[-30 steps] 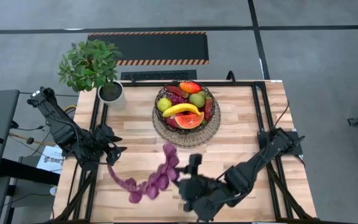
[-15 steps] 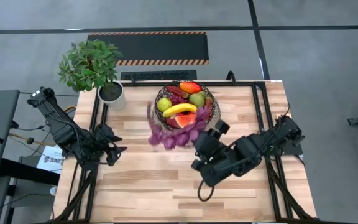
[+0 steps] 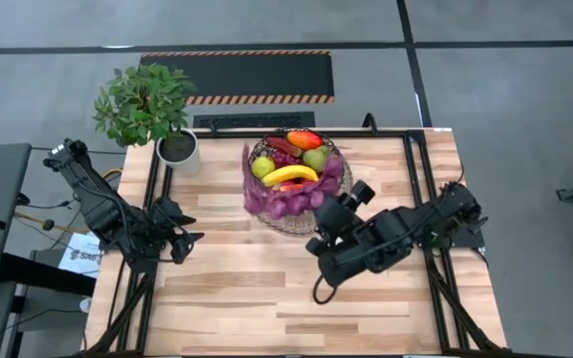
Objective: Build produce basket
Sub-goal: Put the purple garlic into the basket
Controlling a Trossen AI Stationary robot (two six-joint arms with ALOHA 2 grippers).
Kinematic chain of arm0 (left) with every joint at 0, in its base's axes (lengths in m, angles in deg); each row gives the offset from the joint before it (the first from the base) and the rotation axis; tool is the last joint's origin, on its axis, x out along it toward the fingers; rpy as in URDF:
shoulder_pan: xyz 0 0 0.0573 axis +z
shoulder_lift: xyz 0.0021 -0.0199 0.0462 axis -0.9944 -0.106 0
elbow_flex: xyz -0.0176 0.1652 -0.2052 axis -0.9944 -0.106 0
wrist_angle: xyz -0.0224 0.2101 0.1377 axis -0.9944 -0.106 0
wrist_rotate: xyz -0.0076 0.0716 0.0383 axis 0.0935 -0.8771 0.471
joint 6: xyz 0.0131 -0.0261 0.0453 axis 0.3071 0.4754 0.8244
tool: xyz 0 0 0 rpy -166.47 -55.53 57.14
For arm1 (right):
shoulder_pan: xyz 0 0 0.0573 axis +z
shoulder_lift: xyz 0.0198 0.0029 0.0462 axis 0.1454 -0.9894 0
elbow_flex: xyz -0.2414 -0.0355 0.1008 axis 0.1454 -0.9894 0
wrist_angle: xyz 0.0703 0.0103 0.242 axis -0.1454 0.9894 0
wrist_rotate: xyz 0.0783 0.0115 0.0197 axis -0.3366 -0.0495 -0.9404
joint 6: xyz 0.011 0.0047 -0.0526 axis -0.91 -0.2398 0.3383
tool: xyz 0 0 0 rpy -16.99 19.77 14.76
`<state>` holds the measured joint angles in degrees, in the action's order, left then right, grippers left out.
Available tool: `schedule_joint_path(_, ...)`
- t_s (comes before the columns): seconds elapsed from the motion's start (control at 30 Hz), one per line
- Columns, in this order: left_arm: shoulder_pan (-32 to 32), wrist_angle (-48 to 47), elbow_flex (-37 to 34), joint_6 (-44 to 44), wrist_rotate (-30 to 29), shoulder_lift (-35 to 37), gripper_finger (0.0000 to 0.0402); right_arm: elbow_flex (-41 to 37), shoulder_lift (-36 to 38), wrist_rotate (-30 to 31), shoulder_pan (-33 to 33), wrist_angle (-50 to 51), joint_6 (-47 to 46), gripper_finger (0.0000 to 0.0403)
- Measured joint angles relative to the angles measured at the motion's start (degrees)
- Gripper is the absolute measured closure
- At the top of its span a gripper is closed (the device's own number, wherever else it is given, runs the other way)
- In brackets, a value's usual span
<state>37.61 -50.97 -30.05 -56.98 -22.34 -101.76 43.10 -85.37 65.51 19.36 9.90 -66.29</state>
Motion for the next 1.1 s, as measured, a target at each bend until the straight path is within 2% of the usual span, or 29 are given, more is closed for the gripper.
schedule_joint_path(0.47,0.0,0.0,0.0,0.4,-0.6,0.0,0.0165,0.0,0.5,9.4,-9.0,0.4,-2.5,0.0211)
schedule_joint_path(0.73,0.0,0.0,0.0,0.8,-0.7,0.0,0.0165,0.0,3.8,8.2,-14.9,0.4,-1.2,0.0211)
schedule_joint_path(0.97,0.0,0.0,0.0,0.8,-0.6,0.0,0.0165,-0.1,9.4,3.7,-17.4,0.4,1.9,0.0212)
schedule_joint_path(1.1,0.0,0.0,0.0,0.8,-0.7,0.0,0.0165,-1.0,12.5,3.7,-16.9,0.3,0.6,0.0212)
